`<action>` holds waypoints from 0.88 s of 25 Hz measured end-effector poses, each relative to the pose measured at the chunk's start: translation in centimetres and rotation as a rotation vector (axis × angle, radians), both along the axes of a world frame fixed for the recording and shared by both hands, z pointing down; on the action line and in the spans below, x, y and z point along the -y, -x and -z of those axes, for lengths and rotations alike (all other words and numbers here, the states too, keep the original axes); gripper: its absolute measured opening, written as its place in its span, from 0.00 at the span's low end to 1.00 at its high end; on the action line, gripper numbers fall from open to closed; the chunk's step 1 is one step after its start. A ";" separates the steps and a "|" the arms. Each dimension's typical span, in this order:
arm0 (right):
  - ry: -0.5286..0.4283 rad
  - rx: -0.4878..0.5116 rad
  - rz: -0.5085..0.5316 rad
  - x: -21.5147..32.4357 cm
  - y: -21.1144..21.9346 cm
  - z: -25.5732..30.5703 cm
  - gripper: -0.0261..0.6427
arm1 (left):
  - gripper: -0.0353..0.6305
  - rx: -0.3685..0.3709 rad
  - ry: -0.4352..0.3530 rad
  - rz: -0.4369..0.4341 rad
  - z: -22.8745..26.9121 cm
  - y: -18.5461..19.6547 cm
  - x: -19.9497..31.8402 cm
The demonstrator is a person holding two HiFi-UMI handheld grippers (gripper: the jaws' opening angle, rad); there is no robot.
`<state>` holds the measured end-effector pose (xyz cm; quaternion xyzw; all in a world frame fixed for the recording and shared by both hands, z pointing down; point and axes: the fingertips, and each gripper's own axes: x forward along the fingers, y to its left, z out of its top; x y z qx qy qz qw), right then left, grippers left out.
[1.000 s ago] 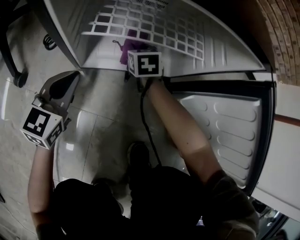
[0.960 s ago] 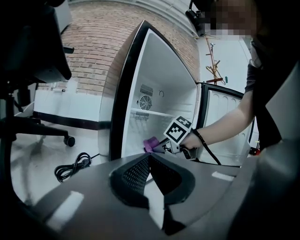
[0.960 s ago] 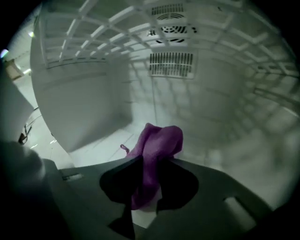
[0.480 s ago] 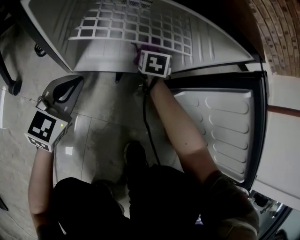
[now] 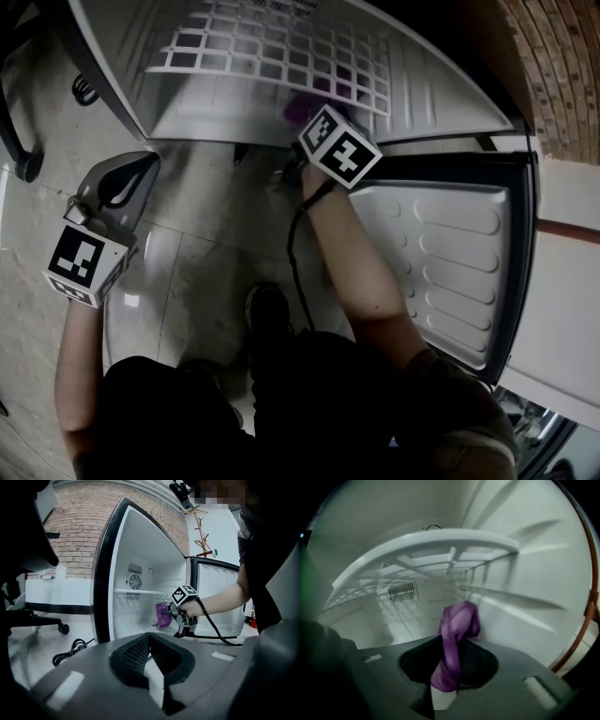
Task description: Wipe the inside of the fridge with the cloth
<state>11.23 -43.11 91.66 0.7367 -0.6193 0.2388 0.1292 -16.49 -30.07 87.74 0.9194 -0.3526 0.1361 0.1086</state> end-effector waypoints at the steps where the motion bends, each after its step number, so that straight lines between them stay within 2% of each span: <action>1: 0.017 0.024 -0.022 -0.3 -0.3 -0.5 0.16 | 0.08 -0.006 0.004 0.006 0.0 0.0 0.0; 6: 0.102 0.175 -0.106 -2.2 -0.7 -3.2 0.16 | 0.08 -0.005 0.036 0.019 -0.3 0.3 -0.3; 9: 0.147 0.275 -0.141 -3.5 -0.3 -4.9 0.16 | 0.08 -0.013 0.028 0.019 -0.6 0.5 -0.4; 14: 0.199 0.279 -0.084 -5.1 2.0 -6.8 0.16 | 0.08 -0.015 0.037 0.038 -1.5 1.3 -0.7; 17: 0.205 0.244 -0.029 -5.2 3.3 -6.9 0.16 | 0.08 -0.027 0.055 0.050 -1.9 1.5 -0.8; 22: 0.224 0.244 0.044 -6.0 5.3 -6.1 0.16 | 0.08 -0.031 0.049 0.100 -0.2 3.5 -0.2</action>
